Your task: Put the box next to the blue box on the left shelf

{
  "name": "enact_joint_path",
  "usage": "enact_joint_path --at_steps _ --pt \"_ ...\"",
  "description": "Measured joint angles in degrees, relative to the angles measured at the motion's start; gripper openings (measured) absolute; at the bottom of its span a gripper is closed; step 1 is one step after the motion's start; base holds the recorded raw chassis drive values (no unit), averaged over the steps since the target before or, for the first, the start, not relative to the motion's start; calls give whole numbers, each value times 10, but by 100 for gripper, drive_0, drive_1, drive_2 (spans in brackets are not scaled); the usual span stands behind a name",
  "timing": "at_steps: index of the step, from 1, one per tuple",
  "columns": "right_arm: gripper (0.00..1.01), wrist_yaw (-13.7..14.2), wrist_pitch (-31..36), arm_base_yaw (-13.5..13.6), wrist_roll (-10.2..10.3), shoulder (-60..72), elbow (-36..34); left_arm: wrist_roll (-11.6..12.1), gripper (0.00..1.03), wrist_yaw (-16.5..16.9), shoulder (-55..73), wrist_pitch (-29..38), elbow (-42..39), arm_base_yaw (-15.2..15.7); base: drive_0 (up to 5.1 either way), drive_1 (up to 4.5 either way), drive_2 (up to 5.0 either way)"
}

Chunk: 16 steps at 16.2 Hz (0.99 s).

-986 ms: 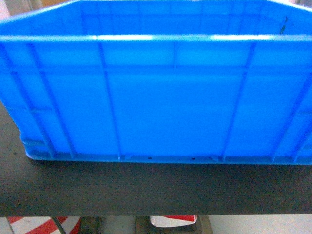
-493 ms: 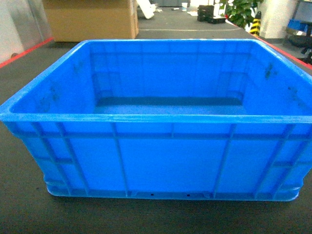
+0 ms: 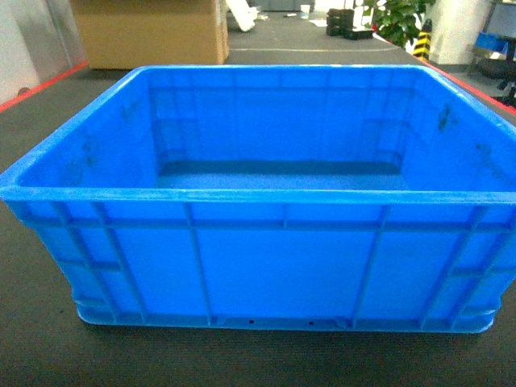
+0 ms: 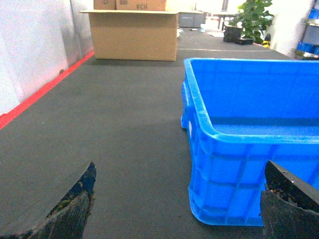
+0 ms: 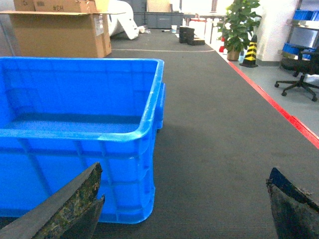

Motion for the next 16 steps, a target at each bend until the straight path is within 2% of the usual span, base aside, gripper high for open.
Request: enact_joint_path --at_steps 16 --pt "98 0 0 0 0 0 0 0 98 0 0 0 0 0 0 0 0"
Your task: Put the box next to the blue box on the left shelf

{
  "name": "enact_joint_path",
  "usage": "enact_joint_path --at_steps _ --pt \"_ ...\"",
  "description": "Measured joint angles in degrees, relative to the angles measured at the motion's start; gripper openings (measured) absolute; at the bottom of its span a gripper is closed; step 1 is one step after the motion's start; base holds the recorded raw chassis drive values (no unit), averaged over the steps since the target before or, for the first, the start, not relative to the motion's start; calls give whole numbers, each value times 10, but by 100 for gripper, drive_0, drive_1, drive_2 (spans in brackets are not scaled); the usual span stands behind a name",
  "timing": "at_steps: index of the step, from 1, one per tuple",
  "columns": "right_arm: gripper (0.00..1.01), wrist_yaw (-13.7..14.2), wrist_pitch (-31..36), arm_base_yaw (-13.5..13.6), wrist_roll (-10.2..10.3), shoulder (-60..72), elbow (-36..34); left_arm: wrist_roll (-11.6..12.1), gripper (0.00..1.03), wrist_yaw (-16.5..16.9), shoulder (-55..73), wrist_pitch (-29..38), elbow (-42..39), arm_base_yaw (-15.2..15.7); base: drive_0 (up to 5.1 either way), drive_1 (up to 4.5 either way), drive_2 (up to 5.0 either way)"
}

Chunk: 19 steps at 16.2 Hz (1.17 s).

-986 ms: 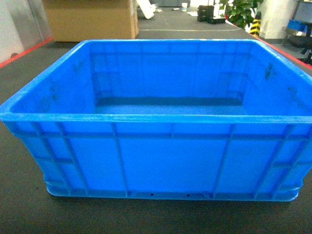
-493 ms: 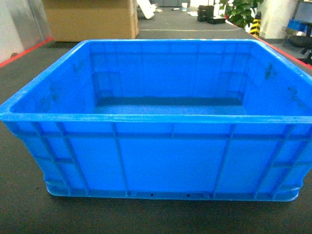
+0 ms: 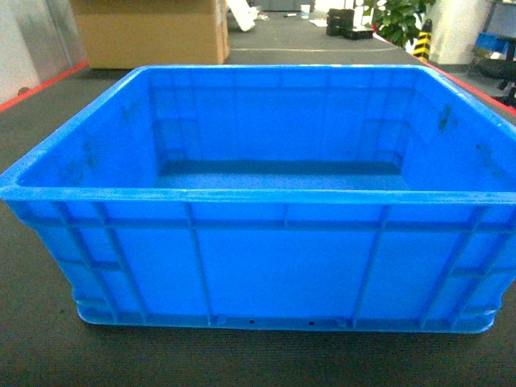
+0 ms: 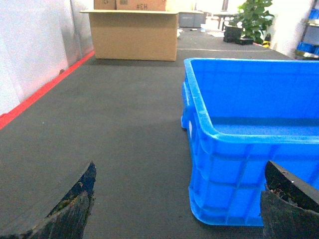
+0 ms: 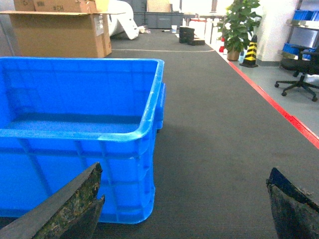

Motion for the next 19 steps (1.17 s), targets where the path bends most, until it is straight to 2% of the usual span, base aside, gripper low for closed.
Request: enact_joint_path --at_steps 19 --pt "98 0 0 0 0 0 0 0 98 0 0 0 0 0 0 0 0"
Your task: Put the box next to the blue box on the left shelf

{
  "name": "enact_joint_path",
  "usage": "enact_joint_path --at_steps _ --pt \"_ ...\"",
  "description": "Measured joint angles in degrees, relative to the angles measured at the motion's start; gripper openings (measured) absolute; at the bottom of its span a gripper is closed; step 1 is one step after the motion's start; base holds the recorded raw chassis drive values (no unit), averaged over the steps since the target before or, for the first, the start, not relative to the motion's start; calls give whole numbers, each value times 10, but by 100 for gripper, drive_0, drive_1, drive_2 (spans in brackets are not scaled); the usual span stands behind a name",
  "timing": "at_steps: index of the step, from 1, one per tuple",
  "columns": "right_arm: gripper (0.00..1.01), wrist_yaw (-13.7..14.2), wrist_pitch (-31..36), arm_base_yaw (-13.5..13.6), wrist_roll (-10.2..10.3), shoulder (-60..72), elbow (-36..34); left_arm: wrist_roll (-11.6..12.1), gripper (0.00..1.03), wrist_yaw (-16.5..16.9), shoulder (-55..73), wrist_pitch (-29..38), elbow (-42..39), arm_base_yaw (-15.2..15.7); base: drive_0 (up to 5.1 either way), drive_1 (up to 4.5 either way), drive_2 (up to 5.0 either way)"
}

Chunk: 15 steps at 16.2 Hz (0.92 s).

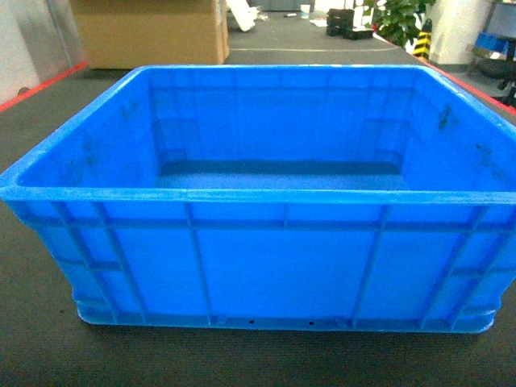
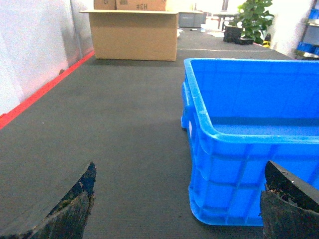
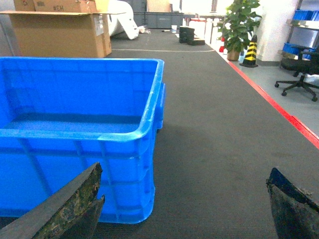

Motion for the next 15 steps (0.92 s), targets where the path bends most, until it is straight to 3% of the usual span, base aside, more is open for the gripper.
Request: enact_joint_path --at_steps 1,2,3,4,5,6,7,9,11,13,15 --pt "98 0 0 0 0 0 0 0 98 0 0 0 0 0 0 0 0" --pt "98 40 -27 14 -6 6 5 17 98 42 9 -37 6 15 0 0 0" --pt "98 102 -41 43 -15 31 11 35 98 75 26 -36 8 28 0 0 0" --pt "98 135 -36 49 -15 46 12 42 98 87 41 -25 8 29 0 0 0" --pt "98 156 -5 48 -10 70 12 46 98 87 64 10 9 21 0 0 0" --pt "98 157 21 49 -9 96 18 46 98 86 98 45 12 16 0 0 0" --pt "98 140 85 47 -1 167 42 45 98 76 180 123 19 12 0 0 0" --pt "98 84 165 18 28 313 113 42 98 44 342 263 72 -4 0 0 0" --pt "98 49 169 15 41 442 197 39 98 9 503 355 160 -54 0 0 0" --pt "98 18 144 13 48 574 292 26 98 -21 638 363 243 -85 0 0 0" --pt "98 -3 103 8 75 723 416 19 98 -63 768 335 331 -111 0 0 0"
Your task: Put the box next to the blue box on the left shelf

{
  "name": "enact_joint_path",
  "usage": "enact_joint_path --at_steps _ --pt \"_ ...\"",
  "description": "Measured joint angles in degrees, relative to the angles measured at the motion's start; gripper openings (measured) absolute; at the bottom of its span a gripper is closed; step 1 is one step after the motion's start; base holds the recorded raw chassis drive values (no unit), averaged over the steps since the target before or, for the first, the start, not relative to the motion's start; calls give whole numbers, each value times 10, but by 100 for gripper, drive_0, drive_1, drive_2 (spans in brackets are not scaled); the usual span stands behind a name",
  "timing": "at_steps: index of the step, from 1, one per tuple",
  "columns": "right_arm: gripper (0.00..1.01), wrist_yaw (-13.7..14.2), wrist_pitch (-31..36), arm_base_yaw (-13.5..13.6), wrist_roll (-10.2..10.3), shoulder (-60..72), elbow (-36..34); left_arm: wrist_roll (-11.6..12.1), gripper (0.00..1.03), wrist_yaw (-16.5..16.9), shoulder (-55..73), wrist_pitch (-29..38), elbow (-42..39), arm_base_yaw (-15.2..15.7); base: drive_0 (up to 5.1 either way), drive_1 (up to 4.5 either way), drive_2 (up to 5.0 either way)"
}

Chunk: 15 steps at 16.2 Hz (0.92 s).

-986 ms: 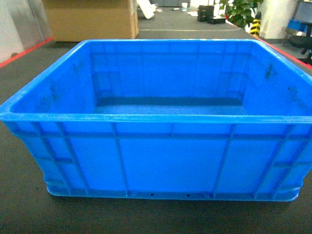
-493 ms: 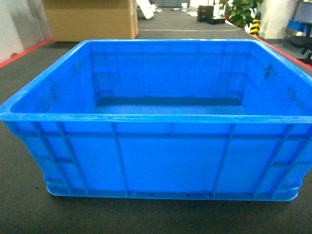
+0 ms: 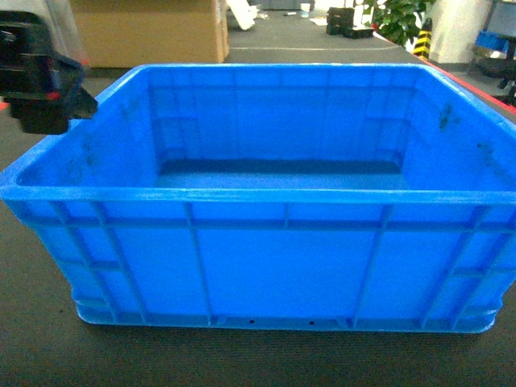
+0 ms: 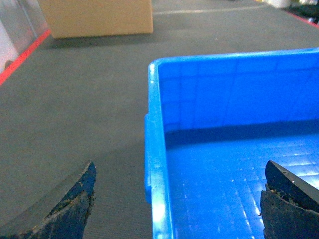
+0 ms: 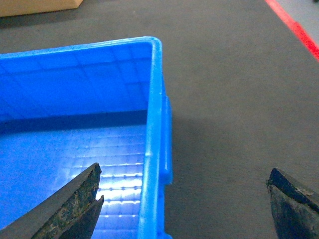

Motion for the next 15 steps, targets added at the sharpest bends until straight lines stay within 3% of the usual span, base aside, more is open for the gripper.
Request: enact_joint_path --at_steps 3,7,10,12,13,15 --pt "98 -41 -68 15 44 144 121 -6 98 -45 111 -66 102 -7 0 0 0" --pt "98 -33 -104 15 48 240 180 -18 98 -70 163 -122 161 -4 0 0 0" --pt "98 -33 -115 24 48 255 182 -44 98 -63 183 -171 176 0 0 0 0" --pt "98 -27 -122 35 37 255 183 -61 98 -49 190 -196 186 4 0 0 0" --pt "93 -25 -128 35 32 257 184 -67 93 -35 192 -215 192 5 0 0 0" --pt "71 -12 -141 33 29 257 187 -74 70 -27 192 -246 203 10 0 0 0"
